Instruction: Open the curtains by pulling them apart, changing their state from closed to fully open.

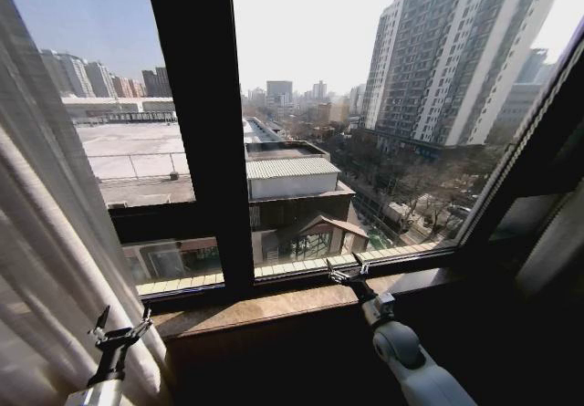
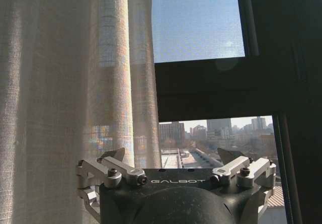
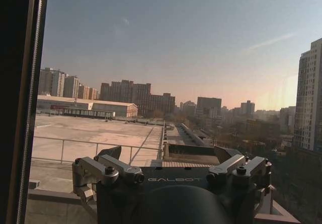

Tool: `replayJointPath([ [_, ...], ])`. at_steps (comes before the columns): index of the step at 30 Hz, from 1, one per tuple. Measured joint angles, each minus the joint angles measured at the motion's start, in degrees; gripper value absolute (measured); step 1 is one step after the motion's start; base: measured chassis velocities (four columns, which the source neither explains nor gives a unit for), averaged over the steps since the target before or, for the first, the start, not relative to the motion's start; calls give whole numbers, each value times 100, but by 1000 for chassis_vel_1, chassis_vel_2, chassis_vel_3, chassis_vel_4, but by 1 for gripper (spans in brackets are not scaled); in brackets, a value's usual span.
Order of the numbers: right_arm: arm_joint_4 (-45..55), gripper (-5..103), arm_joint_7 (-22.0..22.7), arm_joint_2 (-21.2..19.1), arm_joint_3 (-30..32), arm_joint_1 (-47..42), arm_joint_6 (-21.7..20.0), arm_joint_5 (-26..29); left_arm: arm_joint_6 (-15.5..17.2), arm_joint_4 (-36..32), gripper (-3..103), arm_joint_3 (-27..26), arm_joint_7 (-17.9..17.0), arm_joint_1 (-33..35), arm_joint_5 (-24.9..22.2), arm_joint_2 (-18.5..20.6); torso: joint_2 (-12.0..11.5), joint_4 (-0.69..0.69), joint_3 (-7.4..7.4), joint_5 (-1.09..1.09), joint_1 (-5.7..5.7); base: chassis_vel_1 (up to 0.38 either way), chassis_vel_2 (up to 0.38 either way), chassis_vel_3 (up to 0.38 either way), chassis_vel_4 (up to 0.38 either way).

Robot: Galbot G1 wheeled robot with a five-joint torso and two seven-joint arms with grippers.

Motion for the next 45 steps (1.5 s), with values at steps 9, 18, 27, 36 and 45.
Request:
replayJointPath([
  [9, 0, 100, 0, 1, -1, 0, 0, 0, 0, 0, 100, -2, 0, 0, 0, 1, 0, -1, 0, 0, -1, 50, -1, -46, -17],
  [18, 2, 100, 0, 1, -3, 0, 0, 0, 0, 0, 100, -3, 0, 1, 0, 2, 0, 0, -1, -1, -2, 48, 23, -56, -15],
  [27, 2, 100, 0, 1, -3, 0, 0, 0, 0, 0, 100, -3, 0, 1, 0, 1, 0, 0, -1, 0, -2, 0, 0, 0, 0],
  [36, 2, 100, 0, 2, -3, 0, 0, 0, 0, 0, 100, -3, 0, 1, 0, 2, 0, 0, -1, -1, -1, 0, 0, 0, 0],
  [45, 2, 100, 0, 2, -3, 0, 0, 0, 0, 0, 100, -2, 0, 1, 0, 2, 0, 0, 0, -2, -1, 0, 0, 0, 0],
])
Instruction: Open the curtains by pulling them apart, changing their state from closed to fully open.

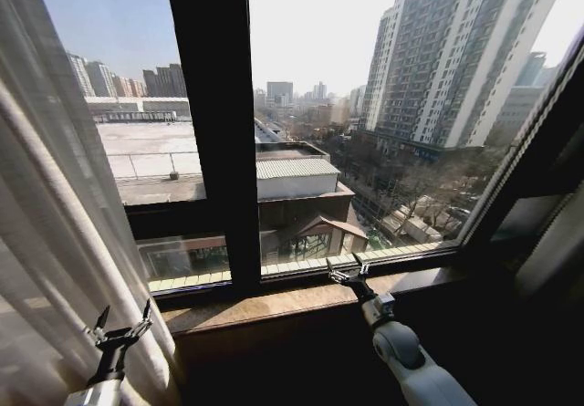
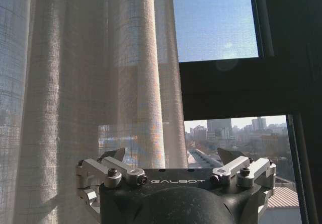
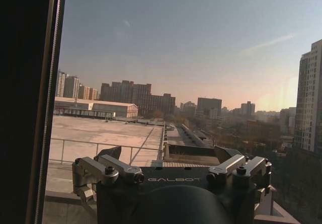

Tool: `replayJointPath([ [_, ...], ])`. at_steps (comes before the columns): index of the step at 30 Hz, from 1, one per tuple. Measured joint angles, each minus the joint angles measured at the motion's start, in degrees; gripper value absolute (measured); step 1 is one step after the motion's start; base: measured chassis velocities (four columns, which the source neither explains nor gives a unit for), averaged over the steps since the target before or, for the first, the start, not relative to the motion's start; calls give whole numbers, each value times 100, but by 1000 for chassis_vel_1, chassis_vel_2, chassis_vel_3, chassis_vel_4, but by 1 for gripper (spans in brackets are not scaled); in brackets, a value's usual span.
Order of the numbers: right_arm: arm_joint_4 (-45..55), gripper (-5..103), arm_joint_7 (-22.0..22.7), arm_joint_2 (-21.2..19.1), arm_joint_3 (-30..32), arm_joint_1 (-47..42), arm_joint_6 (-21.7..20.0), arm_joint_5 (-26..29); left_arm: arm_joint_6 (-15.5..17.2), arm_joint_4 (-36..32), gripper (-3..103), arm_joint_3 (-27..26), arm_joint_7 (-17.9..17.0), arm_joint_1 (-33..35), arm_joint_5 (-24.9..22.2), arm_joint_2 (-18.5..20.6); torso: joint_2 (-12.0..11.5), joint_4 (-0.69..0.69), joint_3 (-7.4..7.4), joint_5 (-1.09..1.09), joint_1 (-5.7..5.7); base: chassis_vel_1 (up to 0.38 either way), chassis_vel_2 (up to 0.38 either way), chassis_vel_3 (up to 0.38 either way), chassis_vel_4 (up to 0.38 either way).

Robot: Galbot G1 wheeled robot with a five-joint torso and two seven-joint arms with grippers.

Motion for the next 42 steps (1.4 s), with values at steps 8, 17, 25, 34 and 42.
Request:
replayJointPath([
  [8, 0, 100, 0, 0, 0, 0, 0, 0, 0, 0, 100, 0, 0, 0, 0, 0, 0, 0, 0, 0, 0, 0, 0, 0, 0],
  [17, 0, 100, 0, 0, 0, 0, 0, 0, 0, 0, 100, 0, 0, 0, 0, 0, 0, 0, 0, 0, 0, 0, 0, 0, 0],
  [25, 0, 100, 0, 0, 0, 0, 0, 0, 0, 0, 100, 0, 0, 0, 0, 0, 0, 0, 0, 0, 0, 0, 0, 0, 0],
  [34, 0, 100, 0, 0, 0, 0, 0, 0, 0, 0, 100, 0, 0, 0, 0, 0, 0, 0, 0, 0, 0, 0, 0, 0, 0],
  [42, 0, 100, 0, 0, 0, 0, 0, 0, 0, 0, 100, 0, 0, 0, 0, 0, 0, 0, 0, 0, 0, 0, 0, 0, 0],
])
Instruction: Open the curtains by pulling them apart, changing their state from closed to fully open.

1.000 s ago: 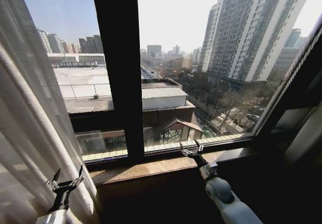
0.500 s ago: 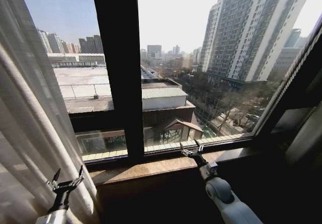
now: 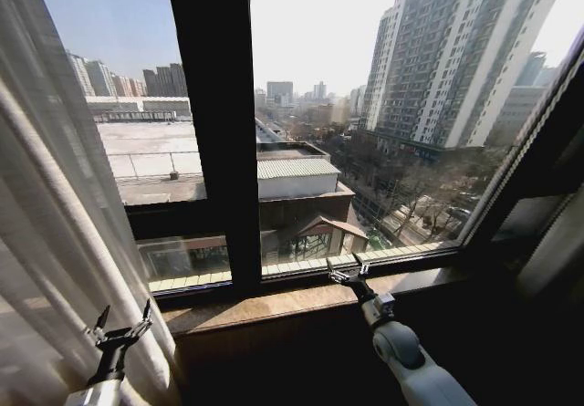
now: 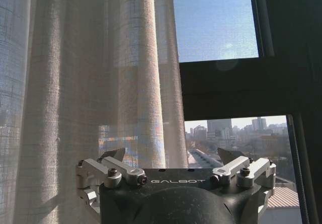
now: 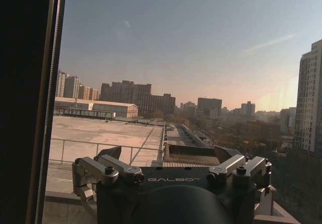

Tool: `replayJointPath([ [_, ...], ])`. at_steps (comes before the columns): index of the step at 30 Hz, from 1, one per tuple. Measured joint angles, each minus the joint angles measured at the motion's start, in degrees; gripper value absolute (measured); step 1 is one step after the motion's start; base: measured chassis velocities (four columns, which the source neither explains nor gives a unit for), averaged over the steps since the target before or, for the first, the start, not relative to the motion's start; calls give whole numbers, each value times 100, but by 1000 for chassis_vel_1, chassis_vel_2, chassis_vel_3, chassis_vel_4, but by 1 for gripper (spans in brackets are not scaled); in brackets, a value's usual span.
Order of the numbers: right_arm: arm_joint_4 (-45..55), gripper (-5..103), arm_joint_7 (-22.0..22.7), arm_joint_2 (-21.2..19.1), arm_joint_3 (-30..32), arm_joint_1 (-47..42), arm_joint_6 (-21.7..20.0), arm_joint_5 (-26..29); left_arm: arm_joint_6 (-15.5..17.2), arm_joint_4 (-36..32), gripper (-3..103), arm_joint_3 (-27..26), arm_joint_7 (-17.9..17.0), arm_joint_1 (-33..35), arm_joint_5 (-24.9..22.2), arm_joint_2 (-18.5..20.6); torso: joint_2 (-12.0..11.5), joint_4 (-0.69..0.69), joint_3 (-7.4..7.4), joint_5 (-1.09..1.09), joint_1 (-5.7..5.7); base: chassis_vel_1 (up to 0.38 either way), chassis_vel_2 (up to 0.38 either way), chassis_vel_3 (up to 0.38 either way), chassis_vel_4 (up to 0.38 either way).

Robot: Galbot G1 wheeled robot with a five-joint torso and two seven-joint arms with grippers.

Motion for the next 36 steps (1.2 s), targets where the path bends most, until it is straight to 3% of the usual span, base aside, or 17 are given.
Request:
replayJointPath([
  [36, 0, 100, 0, 0, 0, 0, 0, 0, 0, 0, 100, 0, 0, 0, 0, 0, 0, 0, 0, 0, 0, 0, 0, 0, 0],
])
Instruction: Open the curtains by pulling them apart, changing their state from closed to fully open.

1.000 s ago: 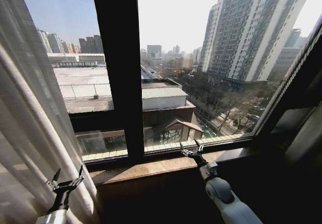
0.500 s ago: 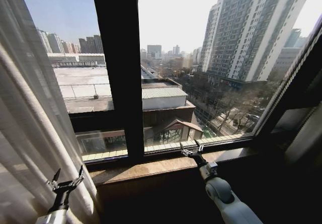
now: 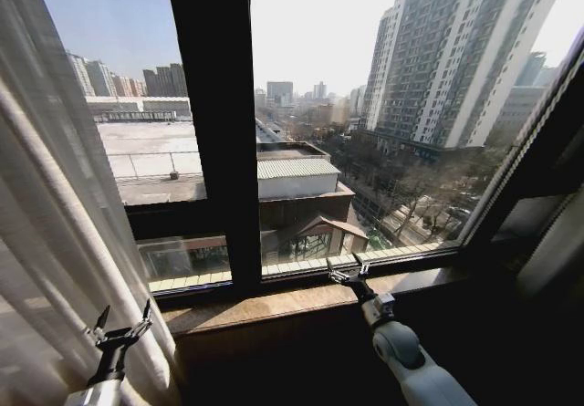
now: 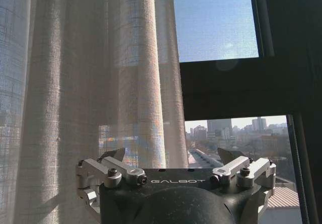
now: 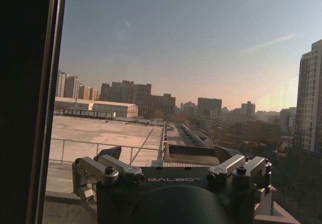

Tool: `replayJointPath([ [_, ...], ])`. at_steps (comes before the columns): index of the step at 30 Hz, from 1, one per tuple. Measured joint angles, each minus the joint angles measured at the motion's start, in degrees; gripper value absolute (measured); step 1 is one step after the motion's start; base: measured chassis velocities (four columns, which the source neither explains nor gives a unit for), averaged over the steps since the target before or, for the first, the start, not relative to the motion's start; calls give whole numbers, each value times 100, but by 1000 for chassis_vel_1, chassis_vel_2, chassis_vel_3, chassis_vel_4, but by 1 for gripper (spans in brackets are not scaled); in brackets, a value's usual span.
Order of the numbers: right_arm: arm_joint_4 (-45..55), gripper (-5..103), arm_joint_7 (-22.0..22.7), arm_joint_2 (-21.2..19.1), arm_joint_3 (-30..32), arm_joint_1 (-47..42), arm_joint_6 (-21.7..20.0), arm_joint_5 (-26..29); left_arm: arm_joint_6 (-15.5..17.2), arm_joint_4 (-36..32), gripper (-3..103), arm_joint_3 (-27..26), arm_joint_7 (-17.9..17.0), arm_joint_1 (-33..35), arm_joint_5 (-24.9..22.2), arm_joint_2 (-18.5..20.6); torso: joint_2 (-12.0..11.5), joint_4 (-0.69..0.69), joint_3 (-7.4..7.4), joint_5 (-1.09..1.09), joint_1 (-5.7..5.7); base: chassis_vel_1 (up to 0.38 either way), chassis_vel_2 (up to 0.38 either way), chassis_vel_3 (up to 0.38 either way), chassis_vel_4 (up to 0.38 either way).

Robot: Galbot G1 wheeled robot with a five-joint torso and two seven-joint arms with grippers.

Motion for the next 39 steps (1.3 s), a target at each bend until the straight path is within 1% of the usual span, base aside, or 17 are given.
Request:
replayJointPath([
  [39, 0, 100, 0, 0, 0, 0, 0, 0, 0, 0, 100, 0, 0, 0, 0, 0, 0, 0, 0, 0, 0, 0, 0, 0, 0],
])
